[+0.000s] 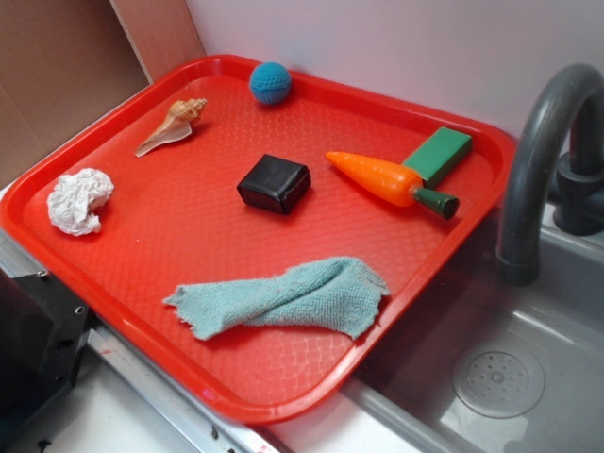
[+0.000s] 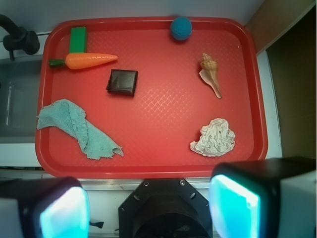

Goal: Grab the shell.

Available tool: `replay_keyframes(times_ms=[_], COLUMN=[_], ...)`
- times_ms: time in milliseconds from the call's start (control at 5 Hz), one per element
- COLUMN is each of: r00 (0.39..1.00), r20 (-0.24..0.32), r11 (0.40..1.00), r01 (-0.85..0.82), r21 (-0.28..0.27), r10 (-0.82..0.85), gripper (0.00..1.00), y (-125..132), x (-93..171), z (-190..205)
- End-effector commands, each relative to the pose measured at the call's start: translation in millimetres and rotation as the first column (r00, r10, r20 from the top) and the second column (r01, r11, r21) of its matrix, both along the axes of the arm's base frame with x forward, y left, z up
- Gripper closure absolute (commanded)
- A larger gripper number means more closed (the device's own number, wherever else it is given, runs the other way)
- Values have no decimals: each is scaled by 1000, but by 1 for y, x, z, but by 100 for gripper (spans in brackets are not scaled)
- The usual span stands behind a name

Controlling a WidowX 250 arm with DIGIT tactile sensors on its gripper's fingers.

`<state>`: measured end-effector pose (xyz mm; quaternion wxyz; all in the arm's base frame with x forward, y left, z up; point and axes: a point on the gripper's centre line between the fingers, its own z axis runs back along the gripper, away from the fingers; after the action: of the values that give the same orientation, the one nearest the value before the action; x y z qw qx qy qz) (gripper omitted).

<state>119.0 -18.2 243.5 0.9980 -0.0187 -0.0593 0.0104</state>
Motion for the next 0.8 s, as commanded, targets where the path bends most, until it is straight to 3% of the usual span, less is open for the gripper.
replay_keyframes(times_ms=[0, 200, 400, 600], r00=[1000, 999, 997, 998], r20=[0, 11, 36, 46], r11=[1000, 996, 993, 992], r01=[0, -51, -70, -45], r21=[0, 71, 97, 115], r10=[0, 50, 67, 40], gripper=[0, 0, 0, 0], y=[0, 12, 31, 64], x=[0, 22, 41, 78], z=[0, -21, -37, -67])
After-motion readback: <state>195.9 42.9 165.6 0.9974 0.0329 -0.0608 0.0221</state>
